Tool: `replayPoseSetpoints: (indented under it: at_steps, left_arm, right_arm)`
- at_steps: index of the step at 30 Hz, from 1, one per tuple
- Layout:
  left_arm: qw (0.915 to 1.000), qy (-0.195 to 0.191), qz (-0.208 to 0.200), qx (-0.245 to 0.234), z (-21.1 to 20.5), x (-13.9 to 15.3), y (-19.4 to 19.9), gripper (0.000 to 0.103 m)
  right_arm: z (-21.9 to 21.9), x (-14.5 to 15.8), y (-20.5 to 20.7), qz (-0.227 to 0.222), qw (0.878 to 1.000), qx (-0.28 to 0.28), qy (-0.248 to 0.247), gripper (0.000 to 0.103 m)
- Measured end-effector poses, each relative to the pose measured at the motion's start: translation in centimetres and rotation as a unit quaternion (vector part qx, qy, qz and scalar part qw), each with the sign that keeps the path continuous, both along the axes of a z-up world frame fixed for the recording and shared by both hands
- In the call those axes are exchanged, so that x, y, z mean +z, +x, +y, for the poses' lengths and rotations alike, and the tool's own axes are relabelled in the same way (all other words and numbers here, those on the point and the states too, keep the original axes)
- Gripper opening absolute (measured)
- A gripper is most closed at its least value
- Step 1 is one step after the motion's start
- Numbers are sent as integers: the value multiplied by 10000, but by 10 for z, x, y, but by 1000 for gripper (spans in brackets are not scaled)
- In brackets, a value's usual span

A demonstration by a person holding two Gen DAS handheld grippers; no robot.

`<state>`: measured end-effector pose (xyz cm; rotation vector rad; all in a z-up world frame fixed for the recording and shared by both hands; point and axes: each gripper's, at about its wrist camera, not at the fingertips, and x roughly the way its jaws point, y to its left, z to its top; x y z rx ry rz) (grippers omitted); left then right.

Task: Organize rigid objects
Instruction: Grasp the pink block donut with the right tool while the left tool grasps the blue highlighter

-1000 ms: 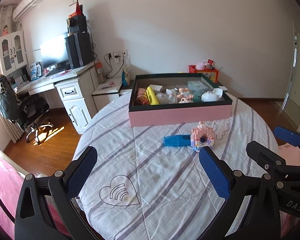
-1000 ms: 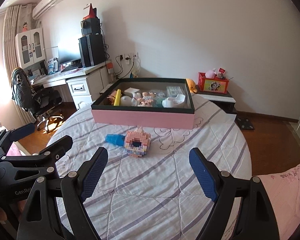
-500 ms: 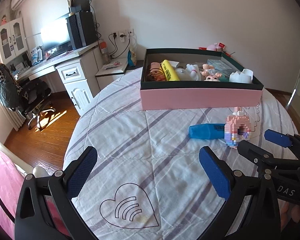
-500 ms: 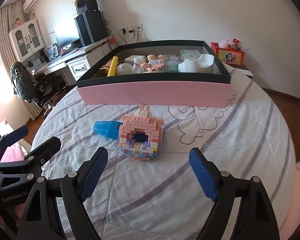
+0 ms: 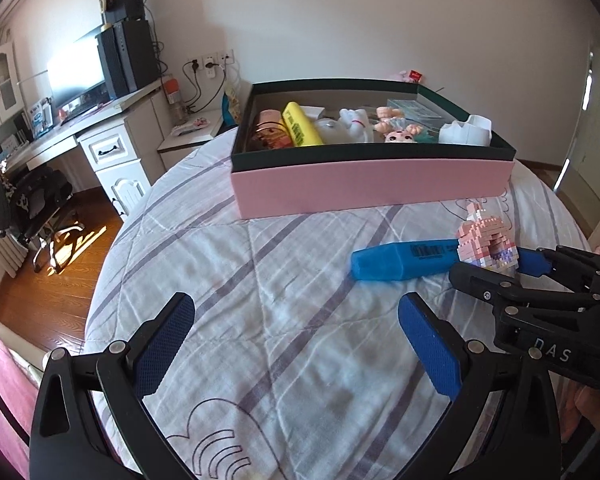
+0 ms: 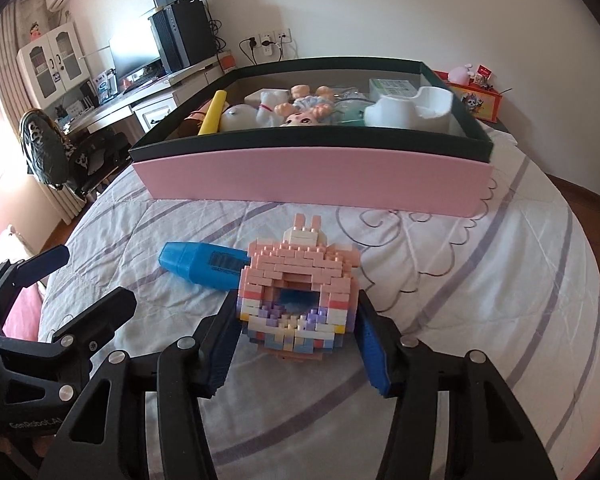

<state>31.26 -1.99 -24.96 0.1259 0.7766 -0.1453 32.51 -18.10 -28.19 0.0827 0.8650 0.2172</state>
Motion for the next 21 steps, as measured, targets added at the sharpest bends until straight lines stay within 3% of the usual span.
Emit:
replayPoseSetpoints:
  at_steps: [8, 17, 18, 21]
  left_arm:
    - [9960, 408, 188, -769, -49, -11, 29, 103]
    - [9880, 688, 418, -1322, -78, -21, 52, 102]
    - [9877, 646, 410, -1366, -78, -21, 52, 95]
    - [9860, 314, 479, -1569, -78, -19, 49, 56]
  right_arm:
    - [-37, 3, -6, -51, 9989, -380, -258, 55]
    - [-46, 0, -5, -11, 9994, -337, -45, 55]
    - [-46, 0, -4, -20, 9994, -339, -32, 55]
    - [-46, -1, -4, -14, 9994, -333, -34, 55]
